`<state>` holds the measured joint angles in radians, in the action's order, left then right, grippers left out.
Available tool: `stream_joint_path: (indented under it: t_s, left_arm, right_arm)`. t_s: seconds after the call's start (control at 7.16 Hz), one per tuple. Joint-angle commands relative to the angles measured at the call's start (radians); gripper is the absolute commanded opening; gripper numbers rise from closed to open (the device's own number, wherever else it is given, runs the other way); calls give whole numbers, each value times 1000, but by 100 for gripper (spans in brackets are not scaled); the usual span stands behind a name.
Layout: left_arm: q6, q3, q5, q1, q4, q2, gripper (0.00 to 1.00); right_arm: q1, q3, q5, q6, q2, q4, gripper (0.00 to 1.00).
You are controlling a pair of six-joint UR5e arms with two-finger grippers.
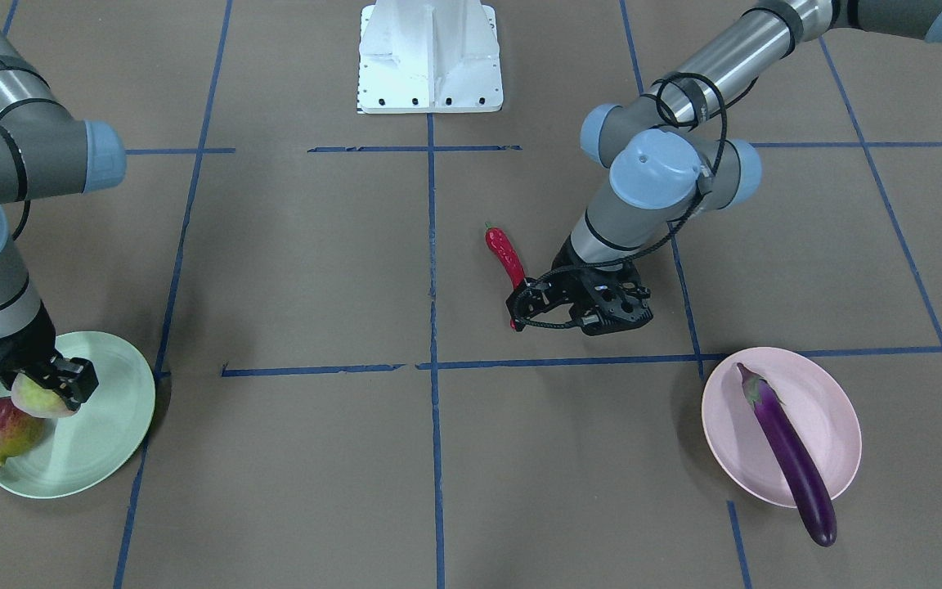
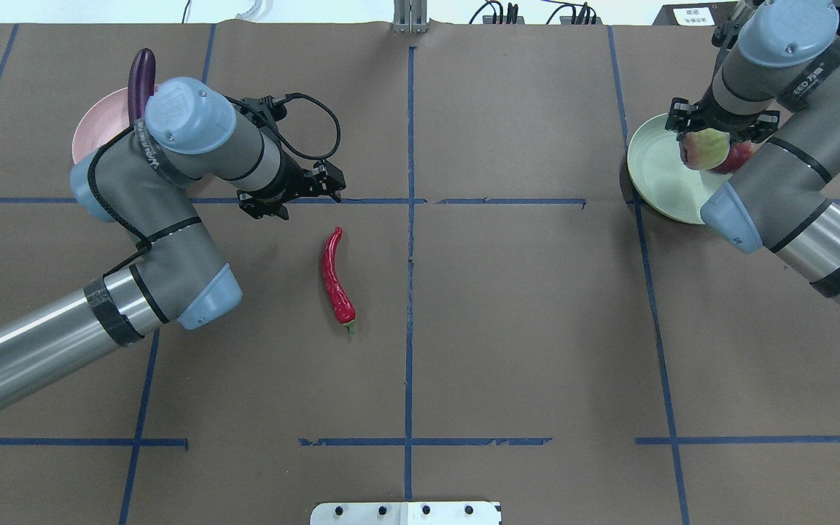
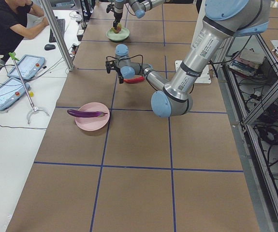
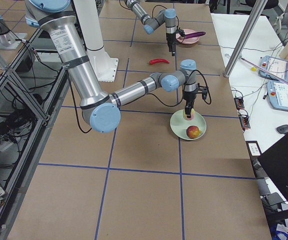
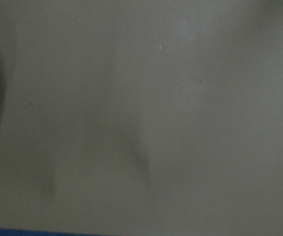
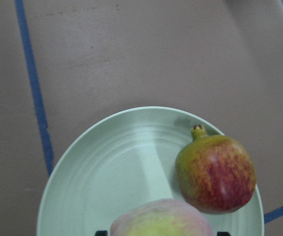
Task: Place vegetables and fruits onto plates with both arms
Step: 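Carry apple to green plate with right gripper while left reaches chili, then place chili on pink plate with left gripper while right sets apple down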
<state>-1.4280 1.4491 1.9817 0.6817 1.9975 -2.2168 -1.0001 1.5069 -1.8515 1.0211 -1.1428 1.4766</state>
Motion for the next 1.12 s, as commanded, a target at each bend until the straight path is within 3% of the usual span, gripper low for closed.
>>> stream_joint_path:
  t_s: [0.0, 0.28, 0.42, 0.56, 0.84, 0.98]
  left_arm:
    - [-14, 124, -152, -130, -279, -20, 100]
    - [-15, 134, -164, -200, -328, -29, 99]
    - [-17, 131, -162, -212, -329, -30, 90]
    - [-18, 132, -162, -223, -333, -30, 67]
    - [-17, 151, -156, -220, -335, -20, 1]
    - [-17, 161, -158, -203, -356, -12, 0]
  right_arm:
    - [-12, -71, -2, -9, 2, -99, 99]
    - [-14, -59, -58, -18, 3, -111, 100]
    - [-12, -48, -75, -18, 5, -110, 100]
    - [-14, -19, -109, -18, 5, -110, 100]
    - [-20, 54, -140, -12, -12, -95, 100]
    - [-20, 106, -167, -9, -67, -87, 100]
